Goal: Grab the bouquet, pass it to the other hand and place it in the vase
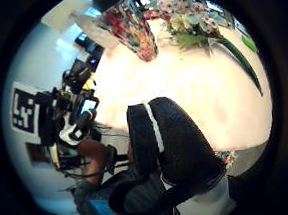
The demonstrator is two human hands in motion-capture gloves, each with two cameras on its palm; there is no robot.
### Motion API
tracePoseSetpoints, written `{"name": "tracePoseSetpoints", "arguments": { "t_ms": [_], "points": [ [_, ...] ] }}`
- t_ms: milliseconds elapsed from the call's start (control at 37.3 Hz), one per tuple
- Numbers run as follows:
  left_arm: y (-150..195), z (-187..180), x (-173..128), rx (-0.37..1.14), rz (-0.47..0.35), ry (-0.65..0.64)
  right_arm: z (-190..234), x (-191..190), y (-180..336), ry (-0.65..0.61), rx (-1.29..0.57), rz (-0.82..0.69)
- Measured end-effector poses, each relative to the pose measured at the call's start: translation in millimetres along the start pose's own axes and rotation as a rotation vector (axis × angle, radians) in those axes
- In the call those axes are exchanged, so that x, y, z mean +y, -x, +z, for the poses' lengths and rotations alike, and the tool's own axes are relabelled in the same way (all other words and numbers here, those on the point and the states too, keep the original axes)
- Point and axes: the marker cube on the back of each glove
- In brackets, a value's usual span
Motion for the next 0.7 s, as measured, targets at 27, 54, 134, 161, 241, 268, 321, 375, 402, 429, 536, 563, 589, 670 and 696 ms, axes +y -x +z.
{"name": "tracePoseSetpoints", "arguments": {
  "t_ms": [27, 54, 134, 161, 241, 268, 321, 375, 402, 429, 536, 563, 589, 670, 696],
  "points": [
    [1.1, 2.0, -2.0, 0.0, 0.002, -0.002, -0.4, 0.0, 0.2, 0.001, -0.004, -0.004],
    [1.9, 3.0, -3.1, 0.0, 0.004, -0.003, -0.5, -0.2, -0.2, 0.004, -0.007, -0.007],
    [2.0, 1.5, -2.2, 0.006, 0.007, -0.004, 0.5, -1.6, -5.7, 0.018, -0.004, -0.006],
    [1.9, 1.0, -2.0, 0.01, 0.008, -0.005, 0.7, -2.2, -9.3, 0.022, 0.002, -0.001],
    [1.9, 0.6, -1.4, 0.022, 0.004, -0.008, 2.0, -3.8, -24.9, 0.036, 0.024, 0.022],
    [1.4, -0.9, 0.8, 0.023, -0.001, -0.003, 3.5, -4.6, -31.5, 0.041, 0.031, 0.031],
    [-0.3, -4.9, 5.8, 0.025, -0.008, 0.008, 6.6, -5.8, -45.6, 0.055, 0.039, 0.052],
    [-2.3, -8.2, 7.7, 0.027, -0.011, 0.004, 9.4, -7.6, -60.4, 0.064, 0.038, 0.081],
    [-3.1, -9.0, 7.5, 0.027, -0.011, -0.001, 11.5, -9.4, -68.5, 0.066, 0.037, 0.098],
    [-3.6, -8.9, 6.5, 0.026, -0.009, -0.006, 14.4, -11.6, -77.5, 0.067, 0.038, 0.117],
    [-6.8, -8.4, 6.1, 0.024, 0.005, -0.004, 24.9, -18.5, -114.9, 0.092, 0.046, 0.192],
    [-7.4, -7.5, 5.6, 0.023, 0.009, -0.001, 26.7, -20.1, -123.3, 0.098, 0.046, 0.208],
    [-7.7, -5.6, 3.9, 0.022, 0.014, -0.001, 28.9, -22.1, -132.3, 0.103, 0.045, 0.224],
    [-7.5, 3.1, -6.2, 0.02, 0.03, -0.013, 42.1, -32.9, -166.7, 0.117, 0.047, 0.278],
    [-7.8, 5.6, -9.2, 0.02, 0.034, -0.019, 48.6, -37.8, -178.4, 0.122, 0.046, 0.294]
  ]
}}
